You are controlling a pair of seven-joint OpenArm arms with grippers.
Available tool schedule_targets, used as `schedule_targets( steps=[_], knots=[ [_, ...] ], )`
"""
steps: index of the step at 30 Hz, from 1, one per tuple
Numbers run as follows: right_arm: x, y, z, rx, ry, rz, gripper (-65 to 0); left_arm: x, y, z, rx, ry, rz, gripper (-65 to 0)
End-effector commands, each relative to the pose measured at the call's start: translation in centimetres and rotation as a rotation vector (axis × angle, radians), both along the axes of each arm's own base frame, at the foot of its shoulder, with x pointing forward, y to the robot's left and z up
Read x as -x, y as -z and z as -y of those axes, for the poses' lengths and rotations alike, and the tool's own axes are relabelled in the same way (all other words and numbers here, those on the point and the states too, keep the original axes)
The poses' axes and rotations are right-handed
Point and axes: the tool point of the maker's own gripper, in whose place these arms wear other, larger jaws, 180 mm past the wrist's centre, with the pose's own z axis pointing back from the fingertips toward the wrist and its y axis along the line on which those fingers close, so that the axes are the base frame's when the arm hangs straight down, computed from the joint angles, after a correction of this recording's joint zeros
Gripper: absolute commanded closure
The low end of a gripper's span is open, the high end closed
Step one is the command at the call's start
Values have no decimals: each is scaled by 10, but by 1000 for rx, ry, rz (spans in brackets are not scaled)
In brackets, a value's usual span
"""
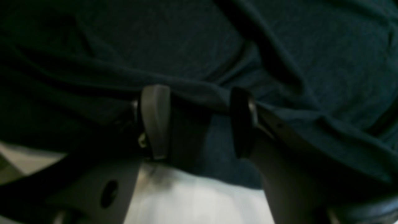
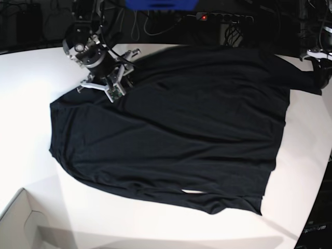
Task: Layout the t-shirt on the table in an organized manner, then fold the t-shirt properly
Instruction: 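Move the right gripper along the shirt's side edge and grasp it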
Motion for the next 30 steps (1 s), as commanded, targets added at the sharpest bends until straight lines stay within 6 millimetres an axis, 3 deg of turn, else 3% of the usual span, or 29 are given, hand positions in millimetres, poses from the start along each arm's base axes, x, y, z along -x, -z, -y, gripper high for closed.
schedule_targets(
  steps=[1,10,13,19,26,30],
  knots=[
    [-10,-9,-3,-21,3,41,-313,-4,-13,-2,-16,3,48,-3],
    [-11,-1,-1,-19,-3,25,-285,-5,-14,-1,-16,3,54,-3],
    [-12,-2,0,-17,-4,28,-214,-5,-15,-2,-17,4,54,-3],
    [-13,-3,0,-17,-4,31,0,-6,-15,-3,-20,5,54,-3],
    [-14,-5,6,4,-11,42,0,-6,-17,-2,-25,7,58,-3],
    [-24,-22,10,15,-7,93,0,-7,-19,-1,-26,9,64,-3]
  ],
)
